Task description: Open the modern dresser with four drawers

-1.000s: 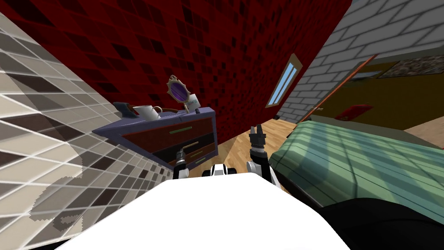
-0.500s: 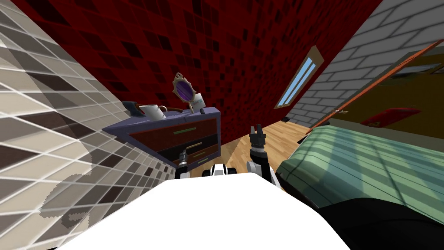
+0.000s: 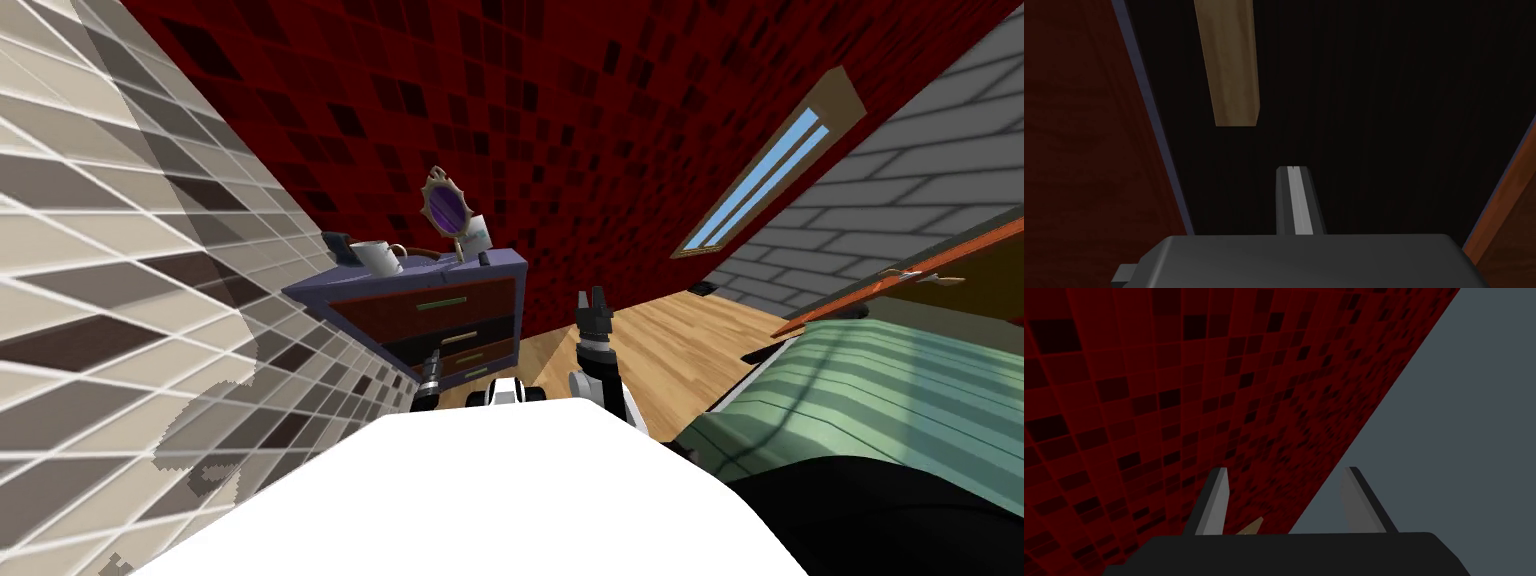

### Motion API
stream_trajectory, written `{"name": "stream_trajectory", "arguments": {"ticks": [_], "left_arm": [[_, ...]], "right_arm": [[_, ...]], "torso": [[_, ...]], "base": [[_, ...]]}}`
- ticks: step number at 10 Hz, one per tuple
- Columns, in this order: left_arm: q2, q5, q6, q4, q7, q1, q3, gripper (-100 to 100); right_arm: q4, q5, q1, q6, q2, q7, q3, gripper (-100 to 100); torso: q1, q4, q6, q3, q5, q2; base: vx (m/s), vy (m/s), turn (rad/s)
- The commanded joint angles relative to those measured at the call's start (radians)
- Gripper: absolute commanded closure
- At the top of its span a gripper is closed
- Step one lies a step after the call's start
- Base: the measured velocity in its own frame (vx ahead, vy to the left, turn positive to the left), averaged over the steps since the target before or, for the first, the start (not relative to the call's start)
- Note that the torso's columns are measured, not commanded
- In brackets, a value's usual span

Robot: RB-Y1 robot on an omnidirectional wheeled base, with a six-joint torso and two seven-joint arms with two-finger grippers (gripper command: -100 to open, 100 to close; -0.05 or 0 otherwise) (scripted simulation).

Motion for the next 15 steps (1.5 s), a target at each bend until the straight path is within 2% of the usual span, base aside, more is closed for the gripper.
{"name": "stream_trajectory", "arguments": {"ticks": [1, 2, 4, 5, 6, 7, 8, 12, 15], "left_arm": [[-0.016, -0.022, 0.013, -0.074, 0.006, 0.059, -0.053, 100], [-0.016, -0.022, 0.013, -0.092, 0.006, 0.061, -0.053, 100], [-0.046, -0.058, 0.015, -0.19, 0.013, 0.145, -0.124, 100], [-0.046, -0.058, 0.015, -0.19, 0.013, 0.151, -0.132, 100], [-0.061, -0.077, 0.016, -0.217, 0.017, 0.186, -0.171, 100], [-0.052, -0.068, 0.019, -0.218, 0.018, 0.177, -0.152, 100], [-0.016, -0.069, 0.031, -0.23, 0.018, 0.179, -0.156, -100], [0.051, -0.068, 0.076, -0.26, 0.018, 0.166, -0.156, -100], [0.037, -0.066, 0.129, -0.292, 0.019, 0.15, -0.155, -100]], "right_arm": [[0.0, 0.0, 0.0, 0.0, 0.0, 0.0, 0.0, 0], [0.0, 0.0, 0.0, 0.0, 0.0, 0.0, 0.0, 0], [0.0, 0.0, 0.0, 0.0, 0.0, 0.0, 0.0, 0], [0.0, 0.0, 0.0, 0.0, 0.0, 0.0, 0.0, 0], [0.0, 0.0, 0.0, 0.0, 0.0, 0.0, 0.0, 0], [0.0, 0.0, 0.0, 0.0, 0.0, 0.0, 0.0, 0], [0.0, 0.0, 0.0, 0.0, 0.0, 0.0, 0.0, 0], [0.0, 0.0, -0.001, 0.0, 0.0, 0.0, 0.0, 0], [0.0, 0.0, -0.001, 0.0, 0.0, 0.0, 0.0, 0]], "torso": [[0.0, 0.002, 0.0, 0.003, 0.0, 0.005], [0.001, 0.001, -0.002, 0.003, 0.0, 0.004], [0.0, 0.0, -0.001, 0.0, 0.0, -0.001], [0.001, -0.001, -0.001, -0.002, 0.0, -0.004], [0.0, 0.0, 0.0, -0.001, 0.0, -0.002], [0.001, 0.0, -0.001, 0.001, 0.0, 0.001], [0.001, 0.001, 0.0, 0.003, 0.0, 0.005], [0.0, 0.0, -0.001, 0.001, 0.0, 0.001], [0.0, 0.0, -0.001, 0.001, 0.0, 0.001]], "base": [[0.071, 0.02, 0.203], [0.072, 0.004, 0.17], [0.126, 0.008, 0.384], [0.137, -0.004, 0.124], [0.112, 0.006, 0.22], [0.052, 0.0, 0.064], [0.008, -0.006, -0.01], [-0.027, -0.017, 0.011], [-0.044, -0.034, 0.012]]}}
